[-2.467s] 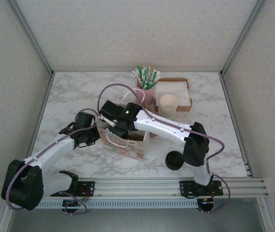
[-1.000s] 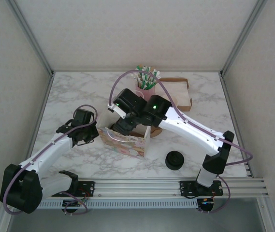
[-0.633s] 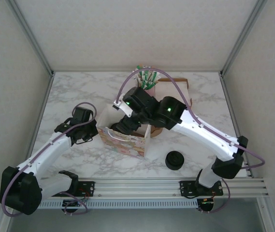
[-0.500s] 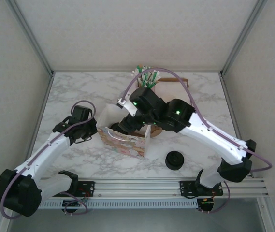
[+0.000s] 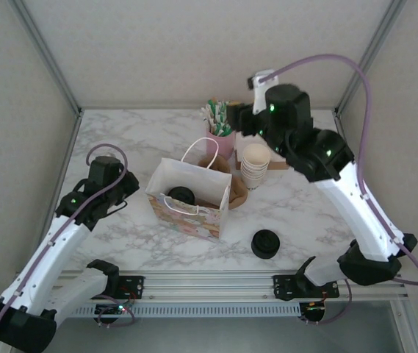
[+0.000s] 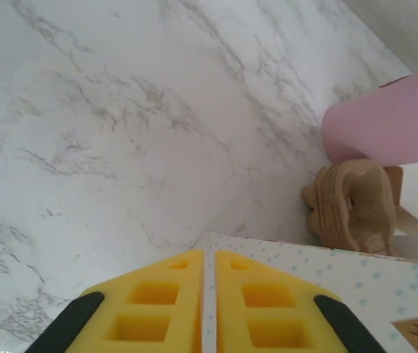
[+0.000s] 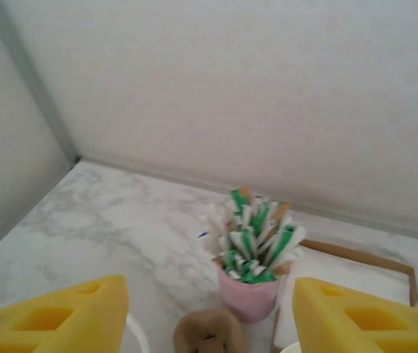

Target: Pack the takeout coffee

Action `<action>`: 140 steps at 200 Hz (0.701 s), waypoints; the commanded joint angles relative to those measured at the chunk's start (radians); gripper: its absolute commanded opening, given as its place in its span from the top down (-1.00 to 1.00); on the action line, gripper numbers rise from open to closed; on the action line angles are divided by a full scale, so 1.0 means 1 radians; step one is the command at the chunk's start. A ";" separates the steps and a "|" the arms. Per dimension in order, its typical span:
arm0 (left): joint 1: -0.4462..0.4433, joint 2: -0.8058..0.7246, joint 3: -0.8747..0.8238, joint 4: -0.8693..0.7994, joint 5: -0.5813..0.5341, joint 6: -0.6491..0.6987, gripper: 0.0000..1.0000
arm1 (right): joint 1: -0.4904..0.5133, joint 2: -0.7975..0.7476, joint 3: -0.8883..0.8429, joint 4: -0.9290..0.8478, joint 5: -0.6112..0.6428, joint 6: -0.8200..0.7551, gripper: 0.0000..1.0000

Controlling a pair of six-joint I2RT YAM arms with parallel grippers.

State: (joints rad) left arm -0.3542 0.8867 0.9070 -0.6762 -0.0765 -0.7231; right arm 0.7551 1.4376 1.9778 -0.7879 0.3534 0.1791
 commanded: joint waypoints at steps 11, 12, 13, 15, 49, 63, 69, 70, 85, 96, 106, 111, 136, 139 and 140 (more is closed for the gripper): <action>-0.009 -0.039 0.027 -0.047 -0.025 0.017 0.72 | -0.153 0.124 0.031 -0.055 -0.203 0.126 -0.05; -0.009 -0.040 0.027 -0.047 -0.024 0.017 0.72 | -0.159 0.128 0.031 -0.056 -0.211 0.129 -0.04; -0.009 -0.041 0.027 -0.048 -0.024 0.015 0.72 | -0.164 0.133 0.033 -0.056 -0.217 0.132 -0.02; -0.009 -0.043 0.027 -0.049 -0.023 0.015 0.71 | -0.175 0.141 0.035 -0.058 -0.231 0.136 0.00; -0.008 -0.068 0.029 -0.064 0.007 0.012 0.69 | -0.281 0.259 0.043 -0.097 -0.340 0.208 0.23; -0.009 -0.077 0.028 -0.069 0.008 0.012 0.68 | -0.298 0.270 -0.013 -0.079 -0.371 0.235 0.30; -0.009 -0.079 0.027 -0.069 0.008 0.012 0.68 | -0.302 0.271 -0.045 -0.061 -0.391 0.242 0.30; -0.009 -0.080 0.027 -0.069 0.009 0.012 0.68 | -0.302 0.271 -0.050 -0.058 -0.393 0.243 0.30; -0.009 -0.079 0.027 -0.066 0.012 0.010 0.68 | -0.307 0.278 -0.111 -0.028 -0.417 0.266 0.29; -0.009 -0.076 0.028 -0.063 0.017 0.008 0.68 | -0.310 0.290 -0.132 -0.018 -0.438 0.278 0.30; -0.009 -0.072 0.033 -0.062 0.019 0.009 0.68 | -0.310 0.301 -0.143 -0.008 -0.450 0.282 0.30; -0.008 -0.070 0.034 -0.063 0.020 0.008 0.68 | -0.309 0.306 -0.149 -0.002 -0.452 0.283 0.30; -0.009 -0.061 0.040 -0.059 0.031 0.004 0.68 | -0.313 0.341 -0.150 0.009 -0.463 0.274 0.30; -0.009 -0.061 0.040 -0.061 0.032 0.004 0.68 | -0.313 0.346 -0.148 0.007 -0.464 0.272 0.30; -0.009 -0.061 0.041 -0.061 0.032 0.004 0.68 | -0.313 0.347 -0.148 0.007 -0.465 0.271 0.30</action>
State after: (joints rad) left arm -0.3546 0.8211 0.9127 -0.7197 -0.0696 -0.7216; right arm 0.4492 1.7409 1.8427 -0.8074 -0.0650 0.4316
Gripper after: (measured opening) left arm 0.160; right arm 0.350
